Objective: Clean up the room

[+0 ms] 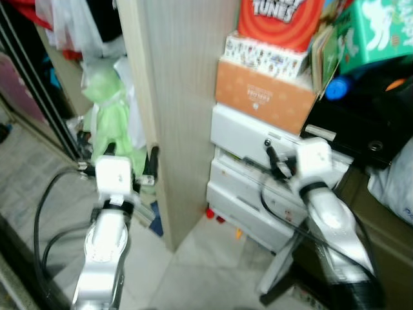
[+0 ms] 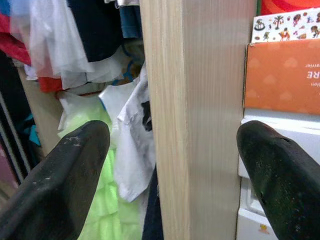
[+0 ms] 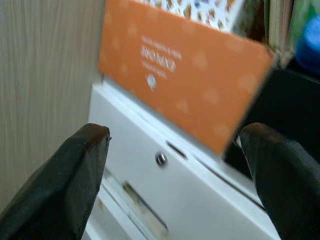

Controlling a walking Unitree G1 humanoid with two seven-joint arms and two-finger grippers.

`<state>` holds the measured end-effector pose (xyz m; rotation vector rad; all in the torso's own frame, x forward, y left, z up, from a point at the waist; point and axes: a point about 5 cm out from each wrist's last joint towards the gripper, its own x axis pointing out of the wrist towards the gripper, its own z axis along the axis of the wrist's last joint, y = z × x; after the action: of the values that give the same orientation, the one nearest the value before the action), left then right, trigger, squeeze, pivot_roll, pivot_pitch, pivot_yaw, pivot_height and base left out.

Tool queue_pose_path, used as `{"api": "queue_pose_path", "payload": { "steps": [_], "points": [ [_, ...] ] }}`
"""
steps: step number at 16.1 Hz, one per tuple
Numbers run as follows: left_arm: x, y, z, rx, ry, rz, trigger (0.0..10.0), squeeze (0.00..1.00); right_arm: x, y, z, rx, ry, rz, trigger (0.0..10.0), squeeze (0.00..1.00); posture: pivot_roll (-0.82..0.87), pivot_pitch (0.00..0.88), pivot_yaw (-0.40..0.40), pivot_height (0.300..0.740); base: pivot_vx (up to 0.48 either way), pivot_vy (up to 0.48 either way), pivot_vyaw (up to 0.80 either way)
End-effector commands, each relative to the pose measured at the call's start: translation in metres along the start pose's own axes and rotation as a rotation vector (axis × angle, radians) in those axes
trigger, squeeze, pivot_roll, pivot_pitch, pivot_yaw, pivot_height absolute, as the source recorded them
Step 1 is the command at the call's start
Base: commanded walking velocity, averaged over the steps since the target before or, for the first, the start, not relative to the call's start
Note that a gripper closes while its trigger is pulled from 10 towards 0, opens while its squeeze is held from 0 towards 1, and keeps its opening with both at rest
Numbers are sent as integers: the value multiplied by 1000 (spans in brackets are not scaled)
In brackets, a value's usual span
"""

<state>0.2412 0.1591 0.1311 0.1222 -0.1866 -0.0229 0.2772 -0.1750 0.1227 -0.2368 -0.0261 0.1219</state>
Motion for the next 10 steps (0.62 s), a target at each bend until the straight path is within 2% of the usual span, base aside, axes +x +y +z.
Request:
{"api": "queue_pose_path", "payload": {
  "steps": [1, 3, 6, 8, 10],
  "points": [
    [-7, 8, 0, 23, 11, 29, 10000, 0, -6, 8, 5, 3, -15, 45, 10000, 0, 52, 0, -65, 740, 0, 0, 0],
    [-18, 11, -2, 32, 35, 47, 10000, 0, -20, 8, -1, -8, 9, 53, 10000, 0, 53, 5, -65, 740, 0, 0, 709],
    [-29, 16, -3, 51, 59, 73, 10000, 0, -30, -2, -4, -20, 41, 38, 10000, 0, 54, 8, -67, 740, 0, 0, 800],
    [-35, 20, -5, 52, 81, 79, 10000, 0, -42, -5, -12, -20, 99, 40, 10000, 0, 55, 7, -68, 740, 0, 0, 800],
    [-36, 21, -5, 53, 86, 80, 10000, 0, -43, -6, -14, -7, 113, 40, 10000, 0, 55, 7, -69, 740, 0, 0, 800]
  ]
}}
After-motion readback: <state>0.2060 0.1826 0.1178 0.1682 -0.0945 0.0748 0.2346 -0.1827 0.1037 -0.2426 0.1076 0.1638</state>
